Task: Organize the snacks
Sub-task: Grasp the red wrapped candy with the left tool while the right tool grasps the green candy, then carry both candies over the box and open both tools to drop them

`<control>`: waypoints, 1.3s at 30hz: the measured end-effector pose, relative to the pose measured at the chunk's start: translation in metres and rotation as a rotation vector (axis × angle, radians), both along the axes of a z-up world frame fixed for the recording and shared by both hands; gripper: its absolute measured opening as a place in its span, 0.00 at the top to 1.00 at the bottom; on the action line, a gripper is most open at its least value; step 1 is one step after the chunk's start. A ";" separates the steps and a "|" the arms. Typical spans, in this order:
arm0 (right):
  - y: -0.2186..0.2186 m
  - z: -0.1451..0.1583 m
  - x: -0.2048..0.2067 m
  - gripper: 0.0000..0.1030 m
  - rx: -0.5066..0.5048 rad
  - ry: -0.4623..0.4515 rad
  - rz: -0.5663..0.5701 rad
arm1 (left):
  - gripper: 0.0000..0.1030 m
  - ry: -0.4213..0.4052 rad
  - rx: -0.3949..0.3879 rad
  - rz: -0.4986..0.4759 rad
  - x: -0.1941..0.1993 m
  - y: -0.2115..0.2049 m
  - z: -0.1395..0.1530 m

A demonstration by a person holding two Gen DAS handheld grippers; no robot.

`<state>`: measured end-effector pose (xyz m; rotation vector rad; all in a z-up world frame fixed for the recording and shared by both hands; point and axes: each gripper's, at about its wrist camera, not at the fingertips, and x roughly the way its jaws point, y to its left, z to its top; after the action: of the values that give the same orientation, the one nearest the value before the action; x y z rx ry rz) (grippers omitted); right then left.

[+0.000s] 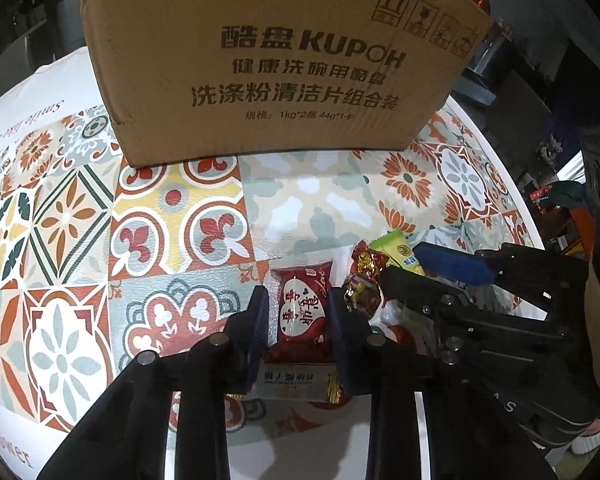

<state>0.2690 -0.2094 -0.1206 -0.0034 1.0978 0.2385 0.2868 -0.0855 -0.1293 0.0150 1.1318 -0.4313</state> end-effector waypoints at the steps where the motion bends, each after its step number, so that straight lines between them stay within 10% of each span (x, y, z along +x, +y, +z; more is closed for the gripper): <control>1: 0.000 0.000 0.000 0.73 0.000 -0.004 -0.002 | 0.76 0.003 -0.005 0.001 0.000 0.000 0.000; 39: 0.002 0.102 -0.035 0.76 0.028 -0.247 -0.020 | 0.78 -0.249 -0.075 0.048 -0.033 0.021 0.110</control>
<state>0.2339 -0.2071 -0.0181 0.0029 0.8483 0.2284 0.2543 -0.0644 -0.0196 -0.0235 0.8686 -0.4162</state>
